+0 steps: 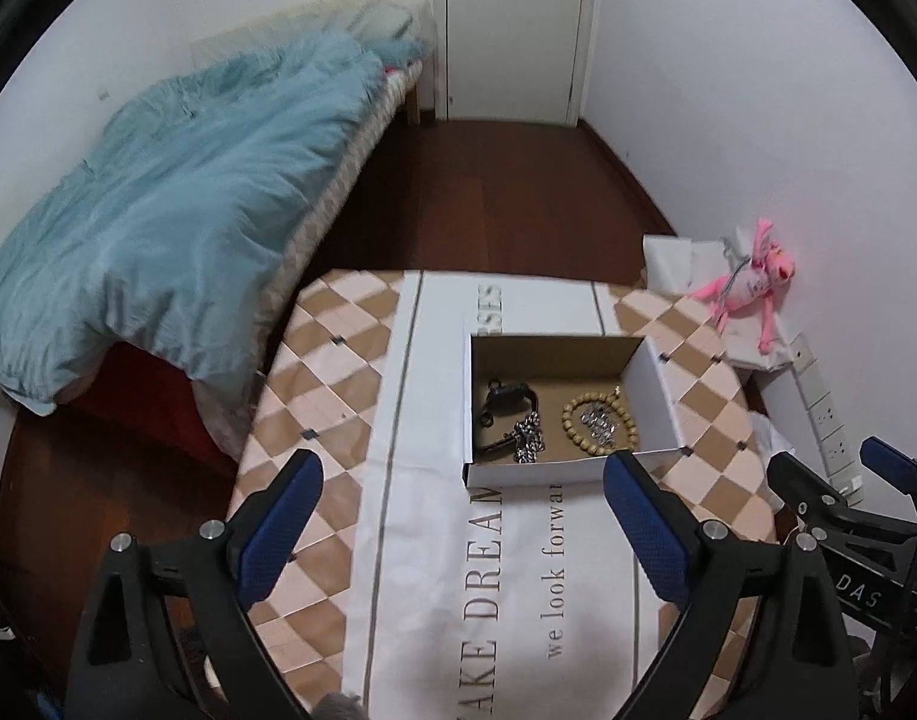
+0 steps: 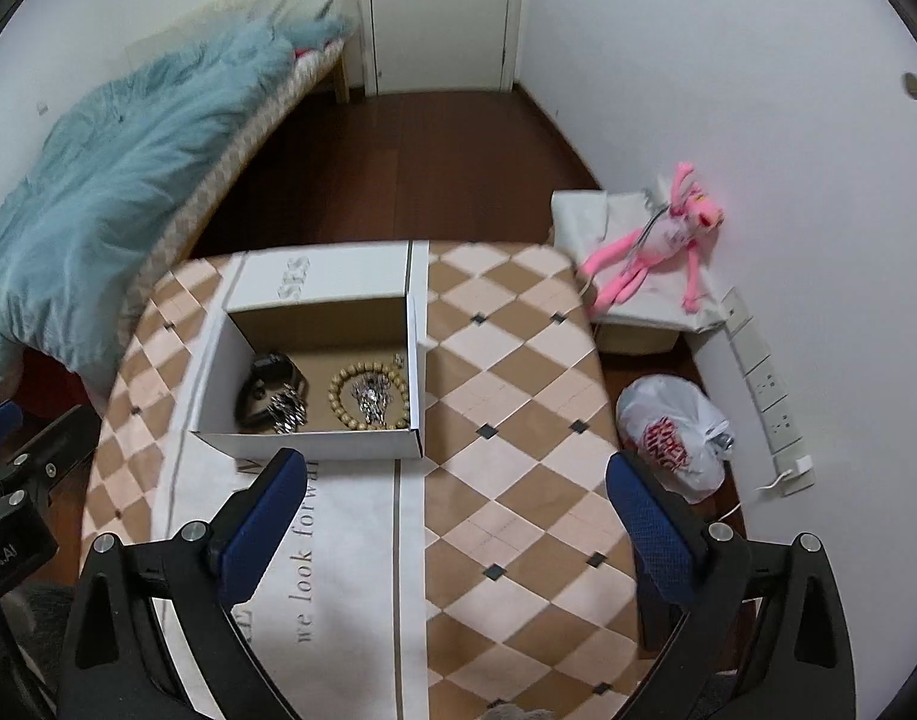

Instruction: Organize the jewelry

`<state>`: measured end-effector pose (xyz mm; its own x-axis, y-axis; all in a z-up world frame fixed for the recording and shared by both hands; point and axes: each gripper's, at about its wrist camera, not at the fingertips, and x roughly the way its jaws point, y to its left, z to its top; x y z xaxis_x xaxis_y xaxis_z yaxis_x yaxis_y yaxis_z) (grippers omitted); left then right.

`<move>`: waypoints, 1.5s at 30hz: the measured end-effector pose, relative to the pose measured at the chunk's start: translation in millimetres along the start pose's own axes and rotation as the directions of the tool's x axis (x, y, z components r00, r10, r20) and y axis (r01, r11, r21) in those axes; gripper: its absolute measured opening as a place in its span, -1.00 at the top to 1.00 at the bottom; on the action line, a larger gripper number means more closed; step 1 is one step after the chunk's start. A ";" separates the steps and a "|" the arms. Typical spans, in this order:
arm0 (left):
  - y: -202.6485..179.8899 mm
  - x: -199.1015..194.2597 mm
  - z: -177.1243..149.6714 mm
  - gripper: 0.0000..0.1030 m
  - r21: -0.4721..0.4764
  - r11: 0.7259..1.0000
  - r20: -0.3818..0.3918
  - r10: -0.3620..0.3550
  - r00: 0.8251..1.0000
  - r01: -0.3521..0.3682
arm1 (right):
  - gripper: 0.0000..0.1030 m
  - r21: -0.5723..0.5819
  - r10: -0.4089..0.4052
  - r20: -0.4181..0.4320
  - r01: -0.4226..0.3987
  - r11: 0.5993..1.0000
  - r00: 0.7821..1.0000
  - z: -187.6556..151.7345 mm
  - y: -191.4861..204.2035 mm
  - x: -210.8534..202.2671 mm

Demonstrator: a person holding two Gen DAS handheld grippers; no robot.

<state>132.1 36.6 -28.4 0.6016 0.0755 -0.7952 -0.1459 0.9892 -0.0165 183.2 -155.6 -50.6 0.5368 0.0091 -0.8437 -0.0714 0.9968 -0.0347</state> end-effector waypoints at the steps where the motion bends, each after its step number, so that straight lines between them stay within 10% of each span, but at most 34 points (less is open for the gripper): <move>1: 0.2 -9.1 -0.9 -0.85 0.000 1.000 0.008 0.009 1.000 -0.009 | -0.96 0.003 0.000 0.012 -0.001 1.000 1.000 -0.5 -1.0 -9.8; 22: 3.9 -163.4 -11.4 -0.85 -0.011 1.000 0.159 0.010 0.987 -0.008 | -1.00 0.026 -0.017 0.263 0.011 1.000 0.965 -28.5 -16.7 -214.9; 45: -4.7 -91.3 16.3 -0.85 -0.014 0.999 0.020 0.030 0.999 -0.030 | -1.00 0.019 -0.035 0.174 0.032 0.999 0.984 20.0 -9.0 -145.0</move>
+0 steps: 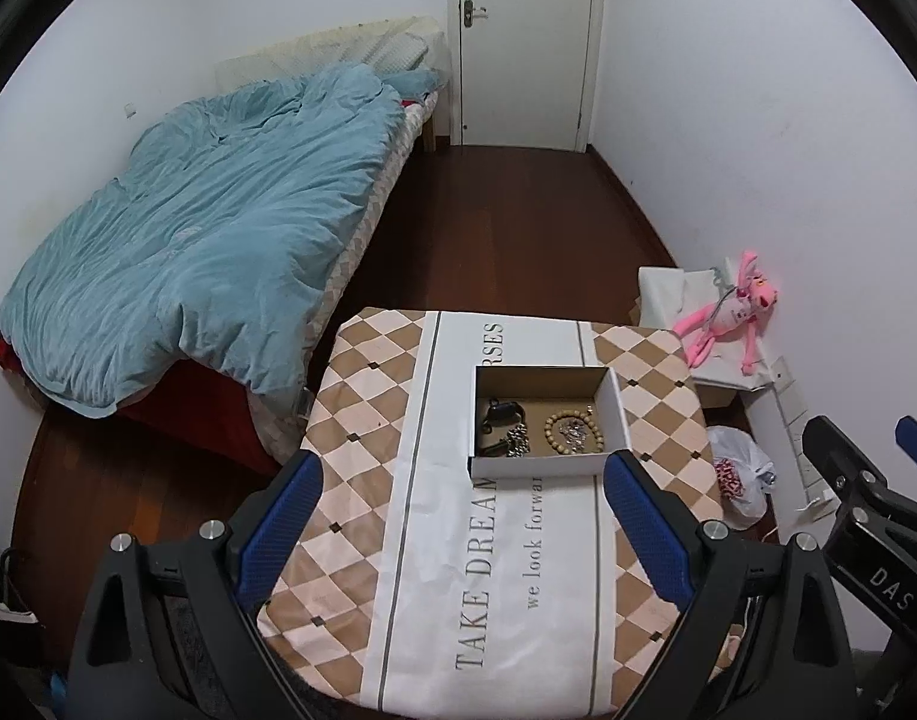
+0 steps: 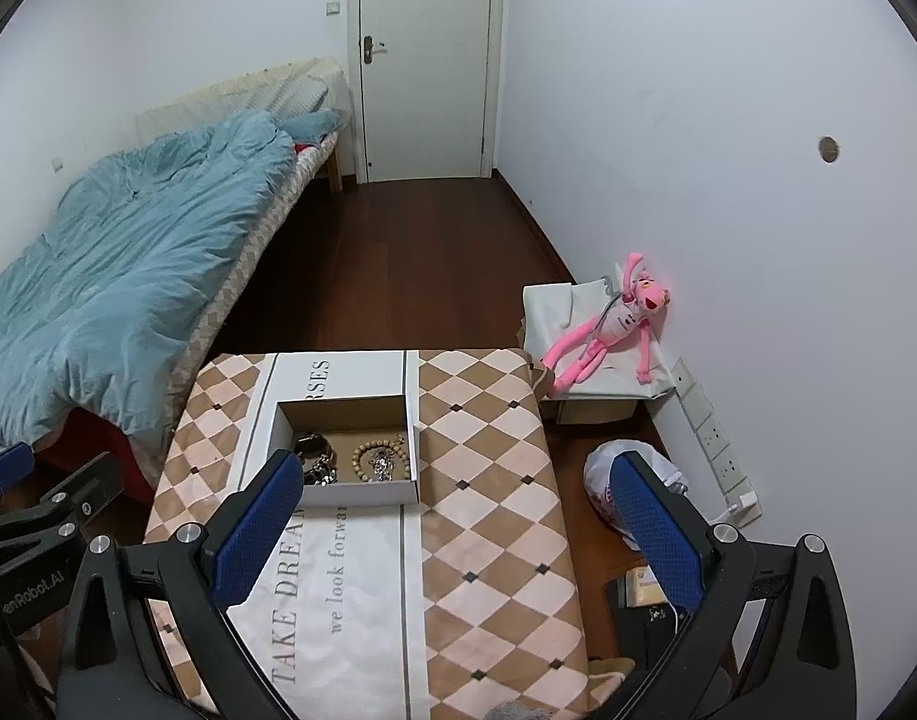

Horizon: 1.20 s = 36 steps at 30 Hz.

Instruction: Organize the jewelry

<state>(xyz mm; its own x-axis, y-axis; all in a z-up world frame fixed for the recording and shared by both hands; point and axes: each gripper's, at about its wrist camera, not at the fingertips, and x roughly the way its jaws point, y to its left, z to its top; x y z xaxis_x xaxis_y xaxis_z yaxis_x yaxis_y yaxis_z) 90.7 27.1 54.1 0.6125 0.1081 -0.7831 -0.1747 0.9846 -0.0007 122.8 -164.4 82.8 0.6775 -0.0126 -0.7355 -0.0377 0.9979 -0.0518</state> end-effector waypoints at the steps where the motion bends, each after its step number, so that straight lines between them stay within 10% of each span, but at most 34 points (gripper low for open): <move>1: -0.7 7.2 3.0 -0.85 0.000 1.000 -0.010 -0.008 1.000 0.008 | -1.00 -0.014 -0.009 -0.010 0.009 1.000 1.000 2.9 3.0 9.6; 17: -0.4 77.3 11.6 -0.85 0.011 1.000 -0.111 0.031 0.993 -0.030 | -1.00 -0.039 -0.010 -0.165 0.004 0.999 0.986 6.5 19.9 110.5; 36: -3.2 87.4 5.9 -0.85 0.019 1.000 -0.124 0.023 0.992 -0.021 | -1.00 -0.040 0.003 -0.202 -0.011 0.999 0.979 -4.1 19.6 123.1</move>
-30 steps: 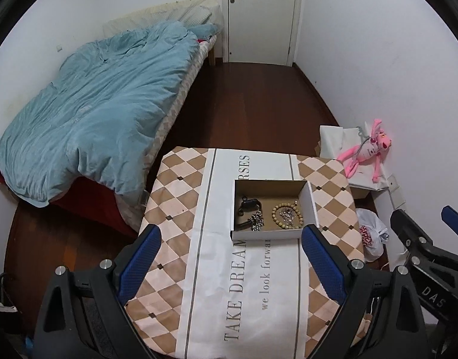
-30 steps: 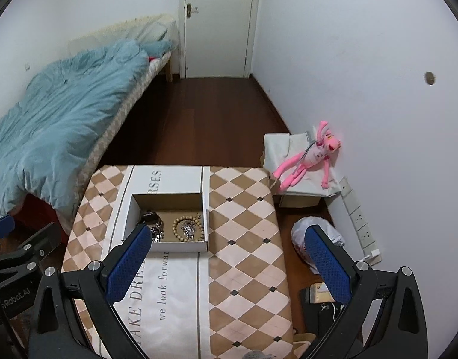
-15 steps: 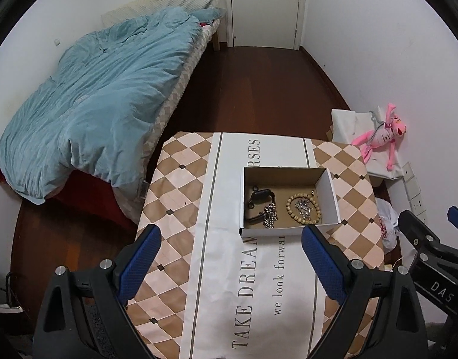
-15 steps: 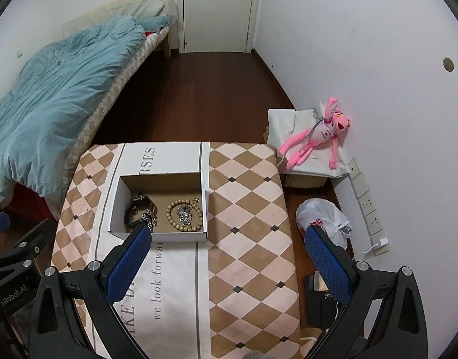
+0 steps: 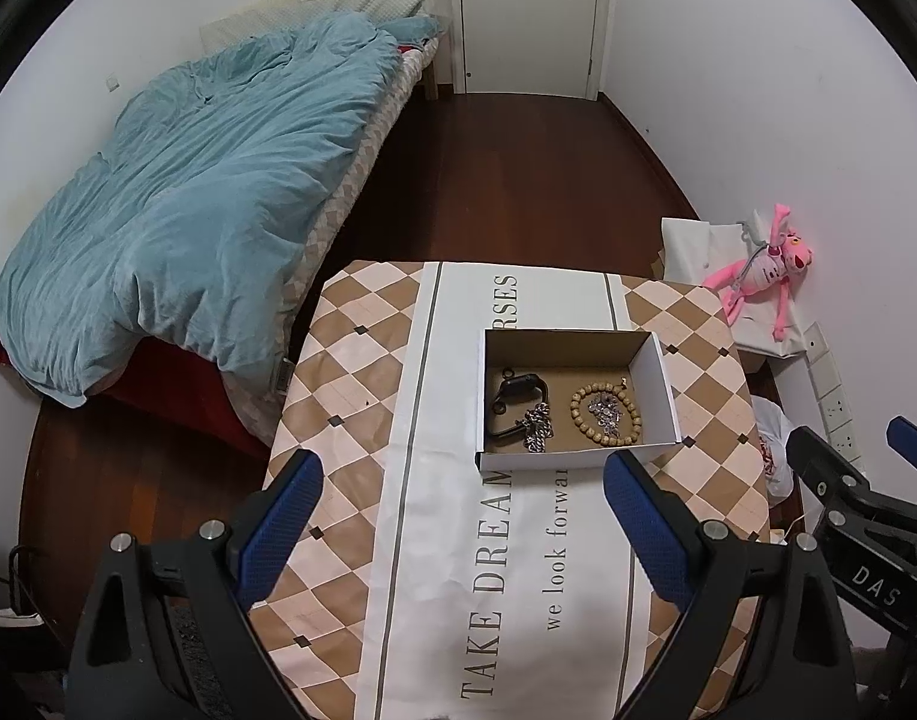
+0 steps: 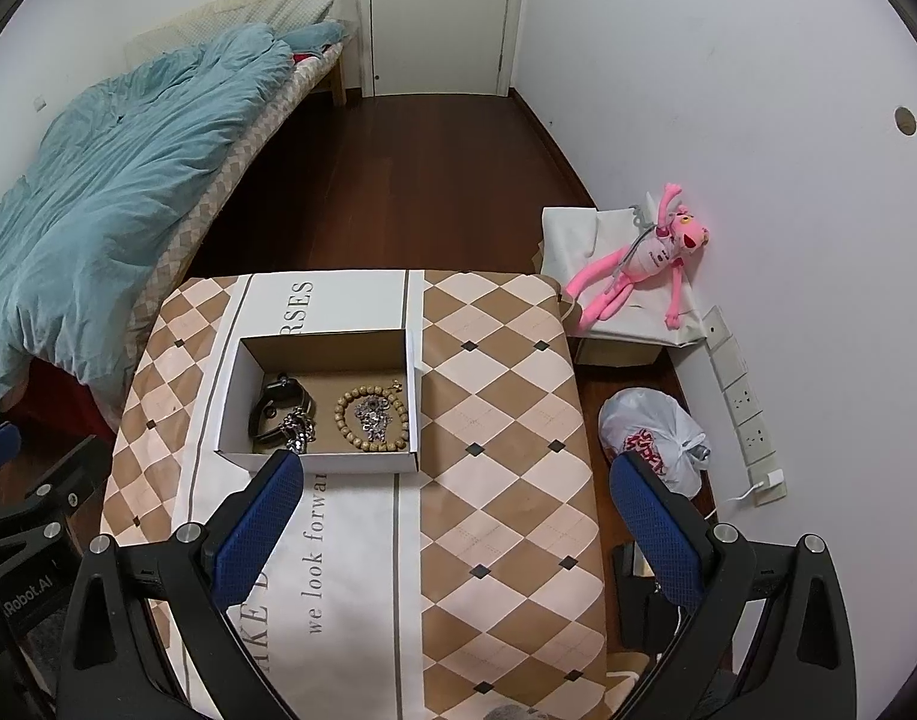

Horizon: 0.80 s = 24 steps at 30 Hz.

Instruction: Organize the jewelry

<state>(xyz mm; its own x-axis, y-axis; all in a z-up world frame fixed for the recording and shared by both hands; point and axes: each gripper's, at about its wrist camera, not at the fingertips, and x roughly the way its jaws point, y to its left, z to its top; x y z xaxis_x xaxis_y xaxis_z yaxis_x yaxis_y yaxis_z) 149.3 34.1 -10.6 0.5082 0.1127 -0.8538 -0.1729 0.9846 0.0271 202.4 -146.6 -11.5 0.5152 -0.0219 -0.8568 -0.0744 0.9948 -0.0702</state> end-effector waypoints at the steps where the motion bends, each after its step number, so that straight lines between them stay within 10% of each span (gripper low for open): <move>1: 0.0 -0.1 0.1 -0.85 0.000 1.000 0.001 0.000 1.000 0.000 | -1.00 -0.001 0.000 0.001 0.000 1.000 1.000 -0.5 0.7 -0.6; 24: 4.0 -6.0 2.5 -0.85 -0.012 1.000 0.009 -0.001 1.000 0.001 | -1.00 -0.013 0.031 -0.004 -0.031 0.999 1.000 0.5 4.9 -4.4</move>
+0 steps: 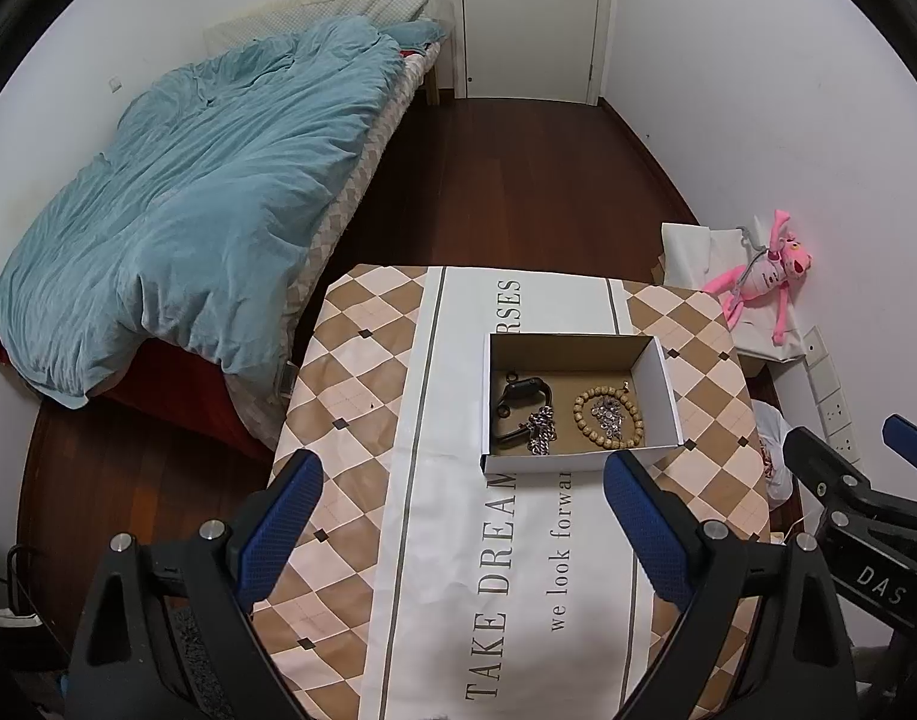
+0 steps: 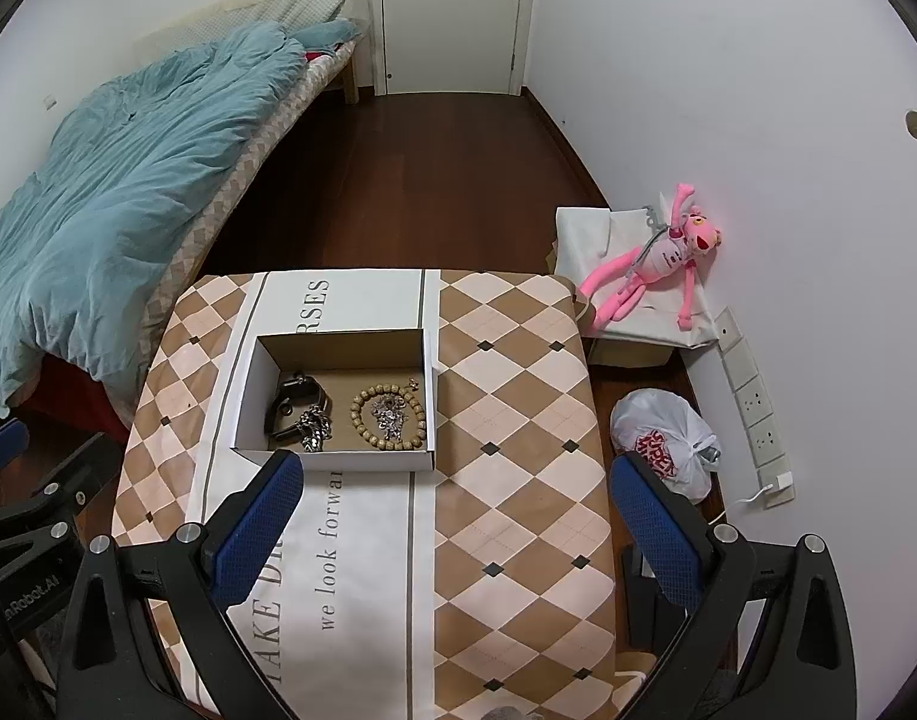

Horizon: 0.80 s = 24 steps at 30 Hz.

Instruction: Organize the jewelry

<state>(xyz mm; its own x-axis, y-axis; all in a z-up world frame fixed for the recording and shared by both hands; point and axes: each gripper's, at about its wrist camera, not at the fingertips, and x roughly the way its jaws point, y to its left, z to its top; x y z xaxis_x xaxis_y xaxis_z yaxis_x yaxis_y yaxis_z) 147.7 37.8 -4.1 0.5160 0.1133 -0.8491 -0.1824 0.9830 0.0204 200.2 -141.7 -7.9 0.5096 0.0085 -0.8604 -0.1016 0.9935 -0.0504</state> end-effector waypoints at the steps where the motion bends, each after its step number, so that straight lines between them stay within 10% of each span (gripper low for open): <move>1: 0.2 -0.2 0.1 -0.85 -0.002 1.000 0.001 -0.001 1.000 0.001 | -1.00 0.001 0.002 -0.001 -0.002 1.000 1.000 0.0 0.0 0.5; 24: 1.4 -1.2 1.5 -0.85 -0.009 1.000 0.001 -0.008 1.000 0.008 | -1.00 -0.007 0.012 0.006 -0.011 1.000 1.000 4.0 1.2 -5.4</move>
<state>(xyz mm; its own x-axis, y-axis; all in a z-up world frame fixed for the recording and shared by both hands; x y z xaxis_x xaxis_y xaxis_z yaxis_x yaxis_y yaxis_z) 148.1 39.3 -2.2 0.5182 0.1058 -0.8487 -0.1856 0.9826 0.0092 200.8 -140.1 -1.2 0.5138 0.0207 -0.8577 -0.1133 0.9926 -0.0439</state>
